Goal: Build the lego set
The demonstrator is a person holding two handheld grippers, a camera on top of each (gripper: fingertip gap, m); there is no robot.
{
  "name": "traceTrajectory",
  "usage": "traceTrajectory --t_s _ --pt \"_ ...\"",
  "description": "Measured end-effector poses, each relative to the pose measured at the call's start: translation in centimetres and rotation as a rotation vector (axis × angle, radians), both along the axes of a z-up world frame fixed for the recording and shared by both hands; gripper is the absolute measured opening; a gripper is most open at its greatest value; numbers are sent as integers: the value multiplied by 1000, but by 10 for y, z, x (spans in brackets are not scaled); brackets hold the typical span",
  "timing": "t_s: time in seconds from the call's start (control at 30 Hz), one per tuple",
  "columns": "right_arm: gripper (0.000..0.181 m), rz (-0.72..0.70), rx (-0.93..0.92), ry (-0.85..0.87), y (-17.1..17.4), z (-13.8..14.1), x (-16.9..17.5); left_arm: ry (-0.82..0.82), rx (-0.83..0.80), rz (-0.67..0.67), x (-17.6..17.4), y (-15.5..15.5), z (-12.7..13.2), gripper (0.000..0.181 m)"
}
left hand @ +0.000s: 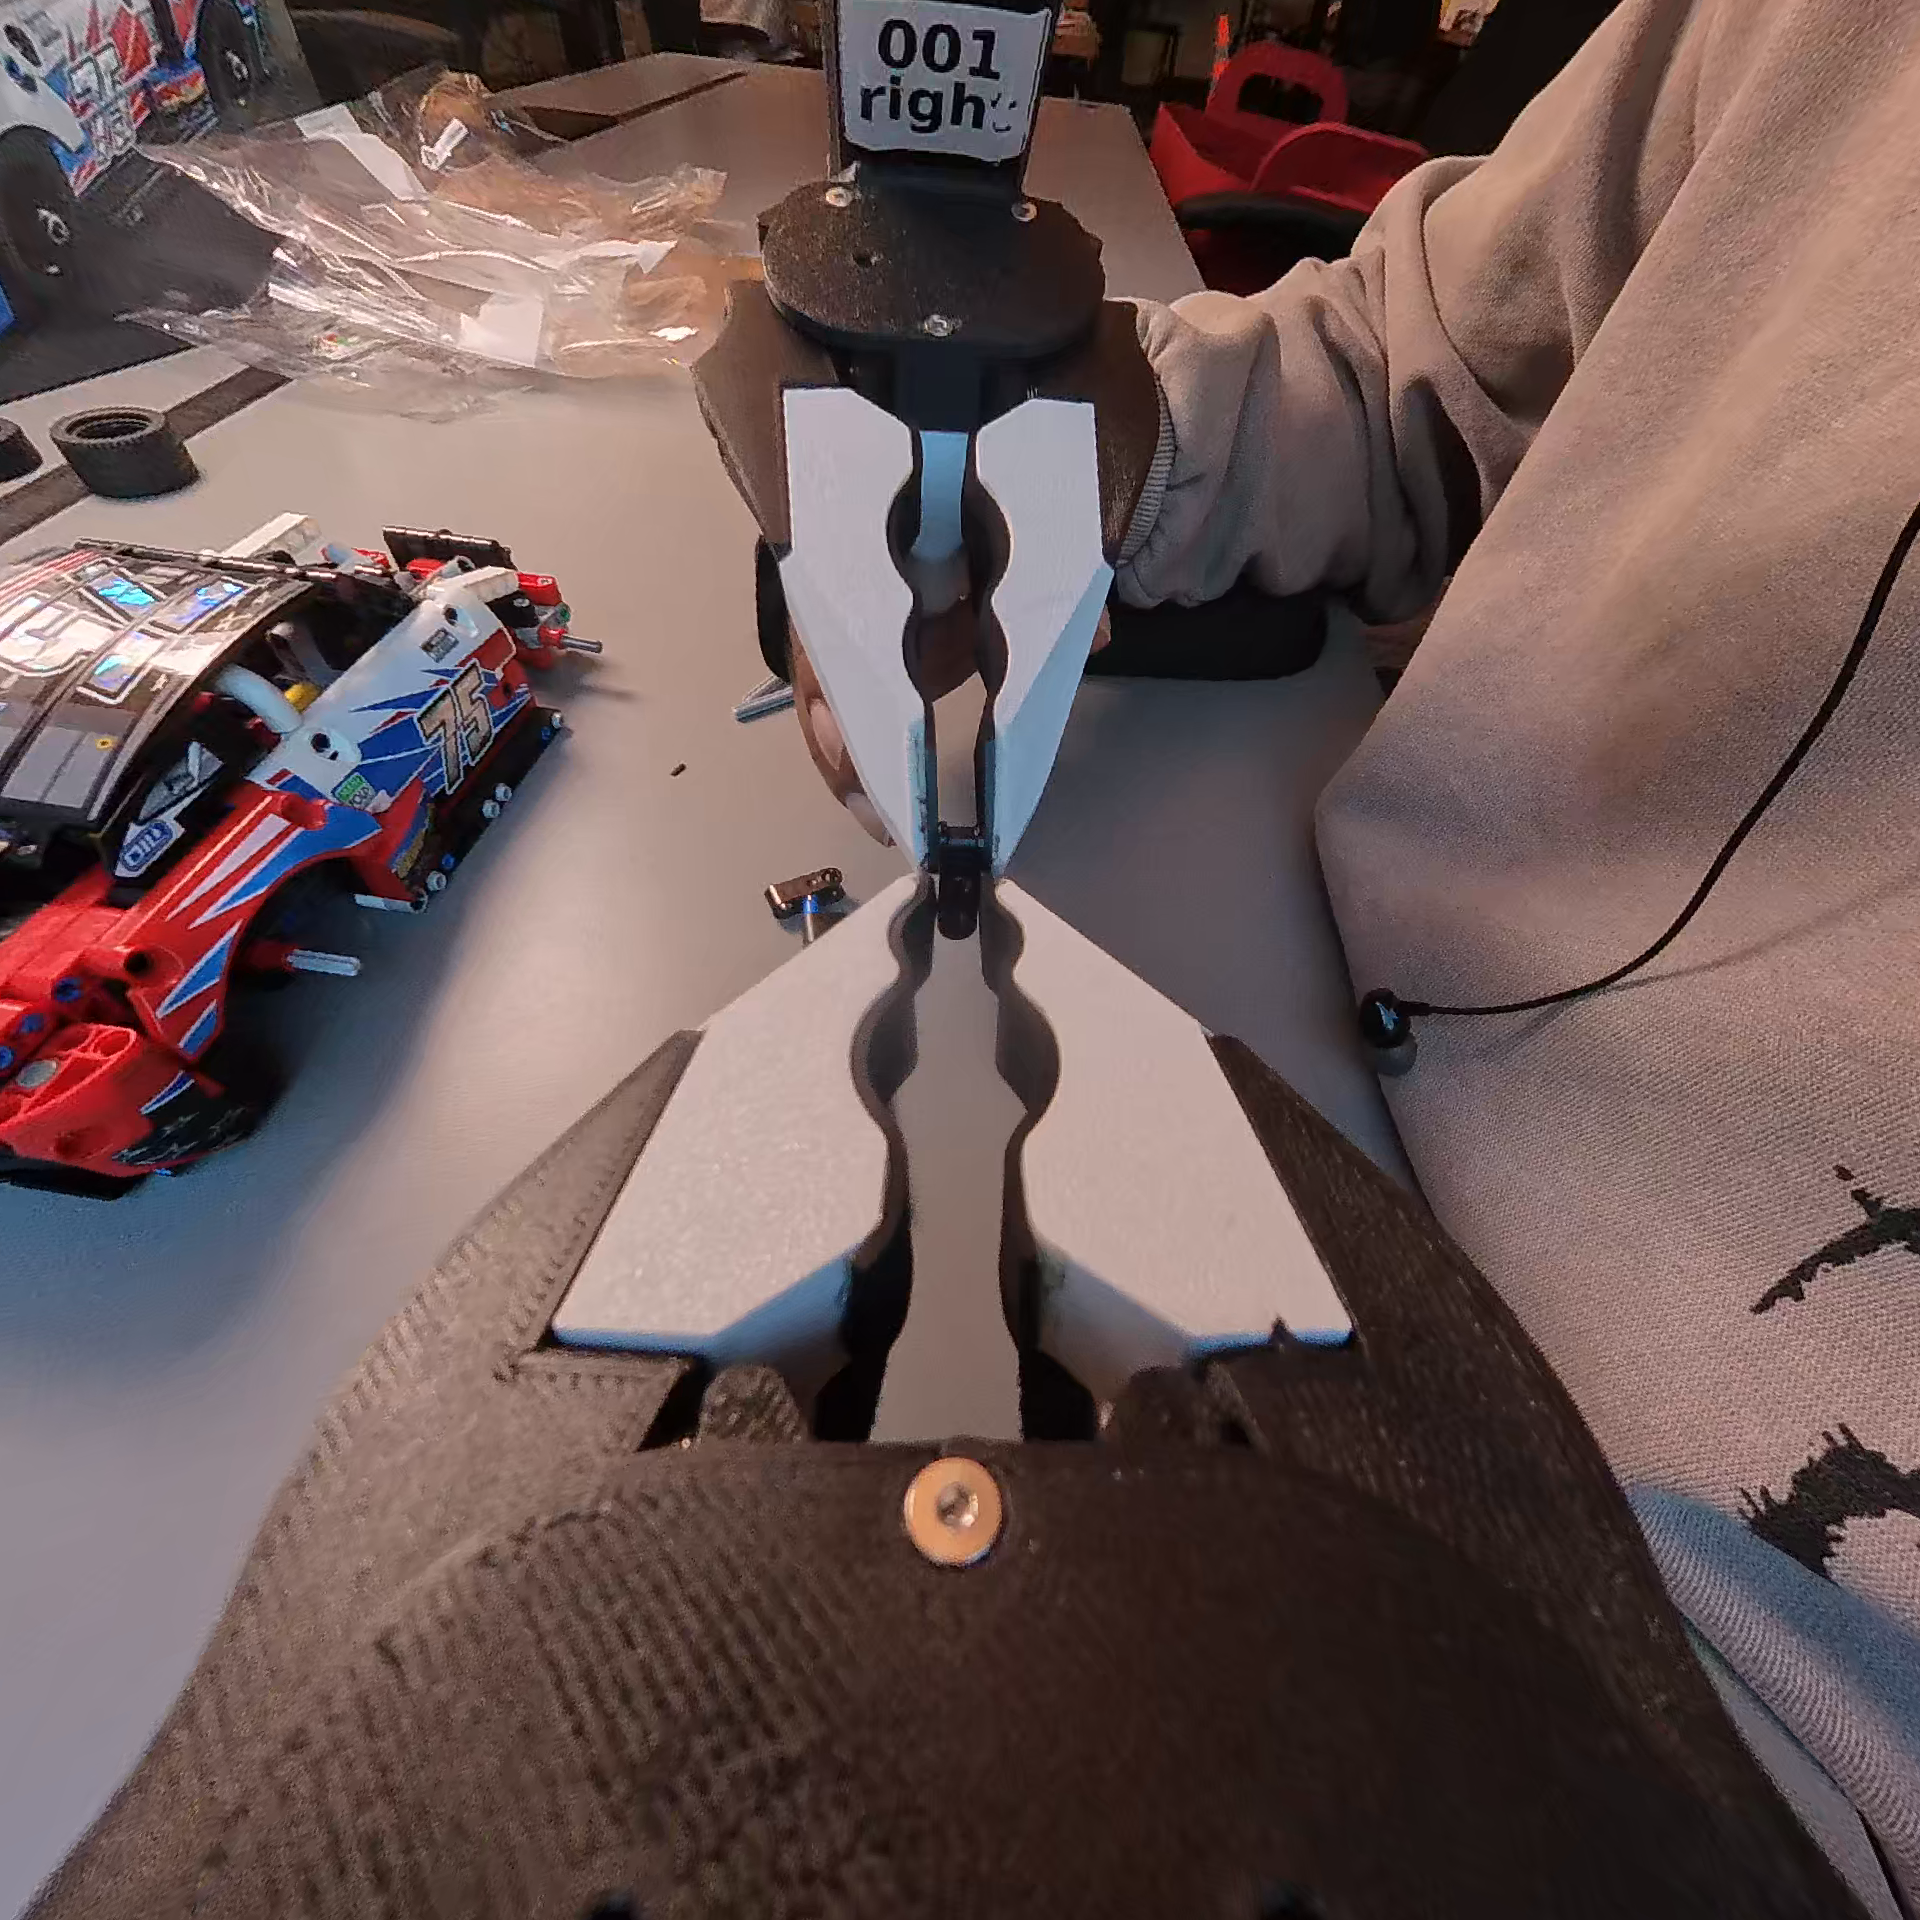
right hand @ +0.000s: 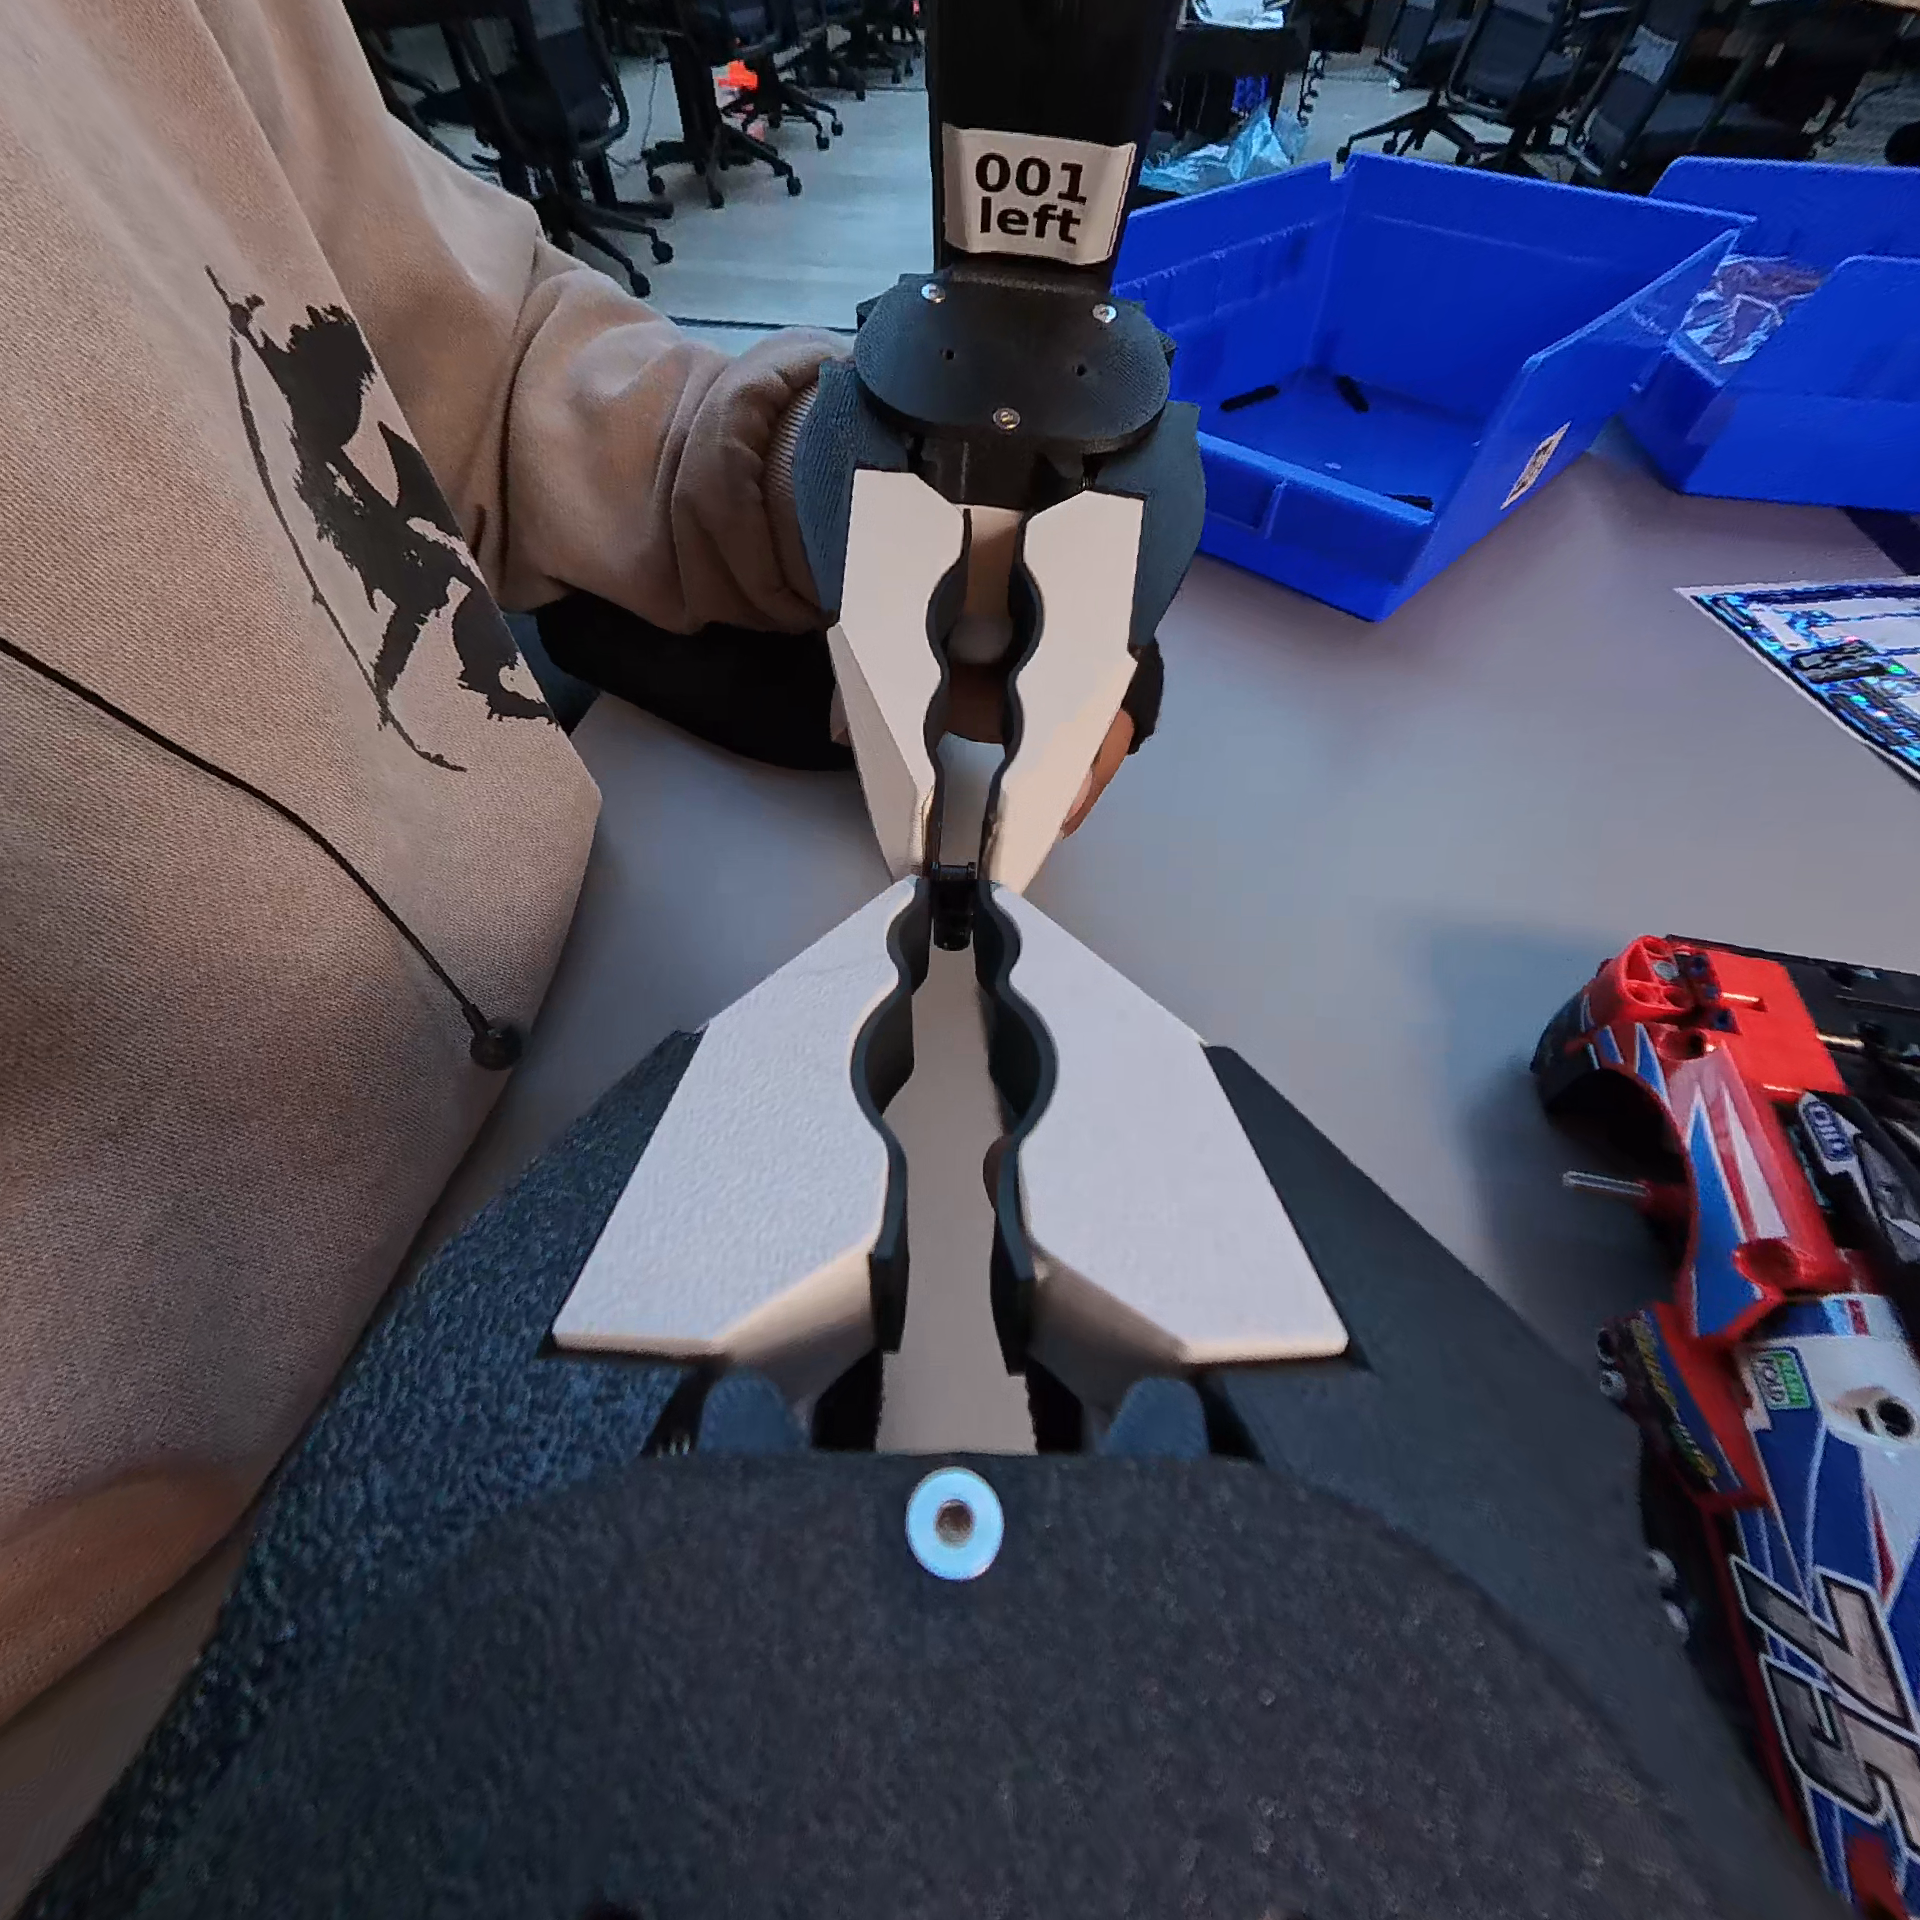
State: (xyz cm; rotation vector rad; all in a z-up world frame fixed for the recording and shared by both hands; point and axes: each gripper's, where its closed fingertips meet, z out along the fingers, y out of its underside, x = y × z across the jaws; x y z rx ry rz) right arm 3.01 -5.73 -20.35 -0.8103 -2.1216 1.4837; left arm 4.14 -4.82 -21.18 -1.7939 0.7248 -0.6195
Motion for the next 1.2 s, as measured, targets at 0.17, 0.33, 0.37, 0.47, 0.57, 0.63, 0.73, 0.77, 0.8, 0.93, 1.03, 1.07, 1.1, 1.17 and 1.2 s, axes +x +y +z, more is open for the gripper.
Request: traceTrajectory --t_s 0.17,0.33,0.37,0.47,0.57,0.63,0.73,0.77,0.8,0.93,1.03,1.07,1.1,1.17,1.2 --pt "5 6 -9 0 -1 1 1 1 4 -1 1 0 1 7" --pt "5 20 -2 -4 -4 -1 2 10 -10 -15 4 -2 -3 9" --pt "5 20 -1 -4 -4 -1 2 14 -9 -15 4 -2 -4 8" --pt "5 16 3 -4 -3 -1 2 2 -21 -21 4 -2 -4 6" --pt "5 3 -3 5 -2 0 1 -12 -16 -19 3 -1 -2 6" --pt "7 -14 -22 26 0 6 -1 -43 -4 -17 0 -1 3 5" --pt "17 -69 56 30 20 4 -5 -76 18 23 -16 1 12 5" --pt "18 -79 103 5 28 -3 -4 -83 25 43 -23 1 14 5" --pt "20 -78 161 -36 35 -13 -2 -87 24 57 -30 1 15 5" --pt "24 -32 364 -197 43 -56 4 -50 8 94 -50 0 10 5" --pt "26 -4 453 -242 40 -70 -6 -83 6 103 -57 0 12 5" --pt "26 12 459 -261 38 -72 -9 -99 7 109 -59 1 13 5" --pt "26 38 467 -294 36 -76 -10 -114 12 117 -62 1 15 5" --pt "24 87 507 -356 34 -81 -9 -149 17 121 -64 1 19 4" --pt "18 107 521 -381 32 -82 -9 -165 20 121 -64 1 21 5"
